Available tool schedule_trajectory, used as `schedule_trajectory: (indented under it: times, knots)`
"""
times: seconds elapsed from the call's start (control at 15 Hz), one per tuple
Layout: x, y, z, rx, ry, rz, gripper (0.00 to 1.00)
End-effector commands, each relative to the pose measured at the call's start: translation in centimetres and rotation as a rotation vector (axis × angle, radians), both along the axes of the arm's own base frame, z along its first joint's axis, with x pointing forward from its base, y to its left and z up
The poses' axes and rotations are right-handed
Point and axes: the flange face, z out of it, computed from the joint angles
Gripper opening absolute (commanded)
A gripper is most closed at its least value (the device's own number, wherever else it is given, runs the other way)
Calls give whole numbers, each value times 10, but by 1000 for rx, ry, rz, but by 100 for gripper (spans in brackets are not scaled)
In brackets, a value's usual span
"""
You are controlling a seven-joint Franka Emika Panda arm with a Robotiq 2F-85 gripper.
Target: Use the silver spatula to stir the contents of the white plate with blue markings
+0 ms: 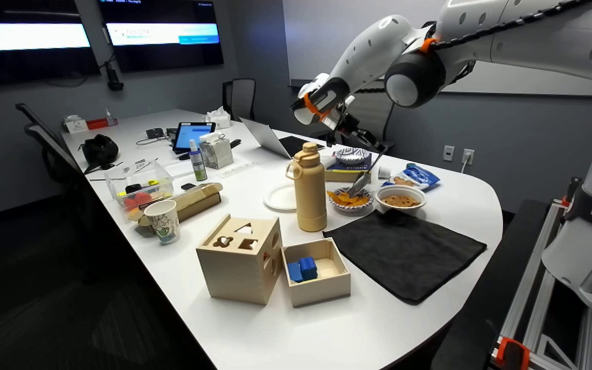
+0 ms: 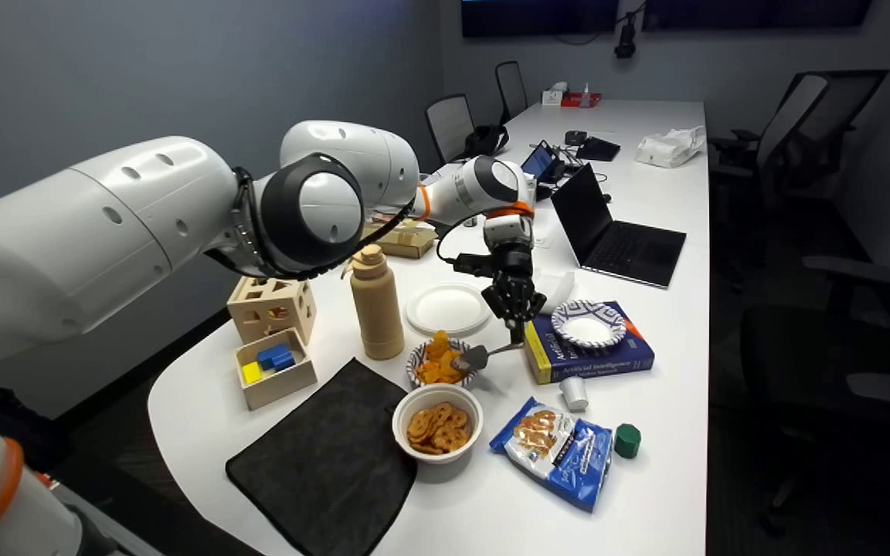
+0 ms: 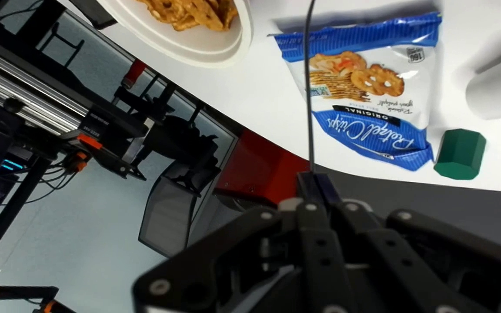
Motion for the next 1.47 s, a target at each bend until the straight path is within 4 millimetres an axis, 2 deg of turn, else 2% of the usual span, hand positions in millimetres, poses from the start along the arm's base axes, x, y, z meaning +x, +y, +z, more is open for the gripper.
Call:
schedule_trajectory:
  times: [0.0, 0.4, 0.8, 1.13, 1.4]
  knots:
    - [-10, 18, -6, -99, 88, -54, 1]
    - [-12, 35, -20, 32, 159, 14, 1]
    - [0, 44, -15, 167, 67, 18, 1]
    - [1, 38, -13, 100, 18, -33, 1]
    - [-5, 29, -10, 45, 52, -56, 1]
